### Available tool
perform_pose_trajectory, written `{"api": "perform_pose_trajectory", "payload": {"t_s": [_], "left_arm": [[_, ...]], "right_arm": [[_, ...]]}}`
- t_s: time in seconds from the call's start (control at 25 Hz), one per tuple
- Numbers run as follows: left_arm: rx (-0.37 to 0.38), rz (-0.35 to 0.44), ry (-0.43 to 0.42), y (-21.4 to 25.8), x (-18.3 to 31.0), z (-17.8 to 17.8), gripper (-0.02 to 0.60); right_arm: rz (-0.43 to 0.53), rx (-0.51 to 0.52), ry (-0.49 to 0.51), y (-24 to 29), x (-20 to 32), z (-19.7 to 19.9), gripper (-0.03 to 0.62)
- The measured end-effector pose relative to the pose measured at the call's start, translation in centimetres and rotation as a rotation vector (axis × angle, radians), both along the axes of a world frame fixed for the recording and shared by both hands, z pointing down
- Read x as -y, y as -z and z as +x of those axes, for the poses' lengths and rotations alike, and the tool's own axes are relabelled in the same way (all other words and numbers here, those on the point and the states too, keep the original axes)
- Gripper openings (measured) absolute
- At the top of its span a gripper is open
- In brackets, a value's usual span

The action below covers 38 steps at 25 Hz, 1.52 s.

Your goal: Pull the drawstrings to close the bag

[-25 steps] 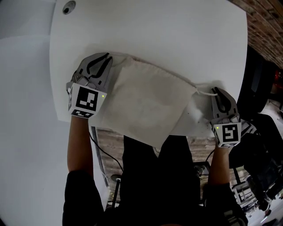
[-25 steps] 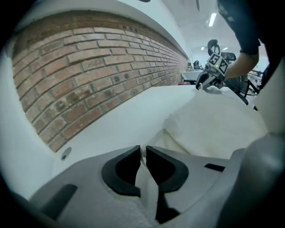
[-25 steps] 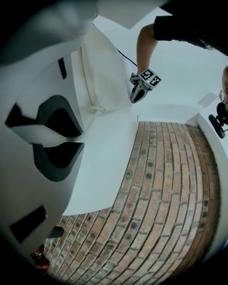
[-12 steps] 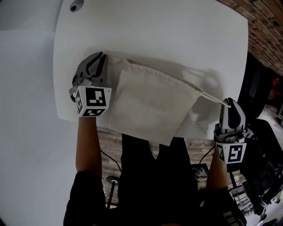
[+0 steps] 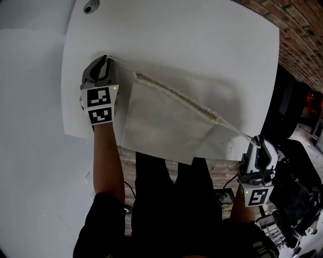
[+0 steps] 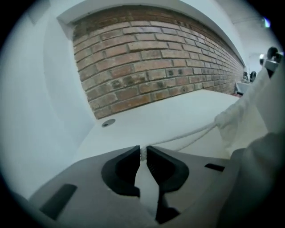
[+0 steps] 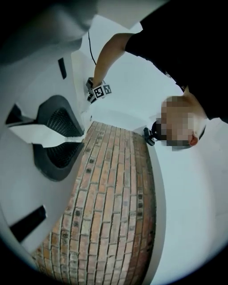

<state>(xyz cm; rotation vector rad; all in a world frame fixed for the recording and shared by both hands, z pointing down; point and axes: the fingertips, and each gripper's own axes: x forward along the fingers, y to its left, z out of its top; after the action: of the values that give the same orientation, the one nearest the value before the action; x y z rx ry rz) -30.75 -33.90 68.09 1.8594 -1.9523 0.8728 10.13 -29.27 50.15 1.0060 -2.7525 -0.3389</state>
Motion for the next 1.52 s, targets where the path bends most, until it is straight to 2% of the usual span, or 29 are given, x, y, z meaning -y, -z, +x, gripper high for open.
{"api": "perform_pose_trajectory", "payload": {"t_s": [0.08,0.2,0.32,0.44,0.64,0.84,1.0,1.28,1.52], "left_arm": [[-0.044,0.07,0.031,1.3,0.3,-0.6,0.054],[-0.091,0.234,0.06,5.4,0.7,-1.2,0.052],[-0.079,0.419,0.05,11.8,1.1,-1.7,0.051],[-0.072,0.538,0.037,18.1,0.0,-2.7,0.051],[-0.074,0.639,-0.01,27.1,-1.6,-3.8,0.051],[-0.19,0.718,-0.112,34.6,-1.8,-3.3,0.051],[-0.25,0.762,-0.164,39.7,-2.4,-4.1,0.05],[-0.219,0.832,-0.252,47.1,-4.6,-5.8,0.049],[-0.24,0.904,-0.306,51.6,-7.3,-7.0,0.05]], "right_arm": [[-0.001,-0.012,-0.001,0.4,-0.1,0.0,0.04],[-0.019,-0.007,-0.05,1.5,0.9,0.7,0.04],[-0.033,0.031,-0.134,4.0,2.5,1.2,0.04],[-0.02,0.057,-0.18,7.2,3.4,0.9,0.04],[0.043,0.084,-0.201,13.4,3.9,0.0,0.04],[0.105,0.09,-0.229,20.5,3.7,0.1,0.04],[0.127,0.175,-0.205,24.6,3.4,-0.4,0.04],[0.13,0.356,-0.177,29.8,2.3,-1.5,0.04],[0.188,0.367,-0.196,34.7,0.1,-2.6,0.04]]}}
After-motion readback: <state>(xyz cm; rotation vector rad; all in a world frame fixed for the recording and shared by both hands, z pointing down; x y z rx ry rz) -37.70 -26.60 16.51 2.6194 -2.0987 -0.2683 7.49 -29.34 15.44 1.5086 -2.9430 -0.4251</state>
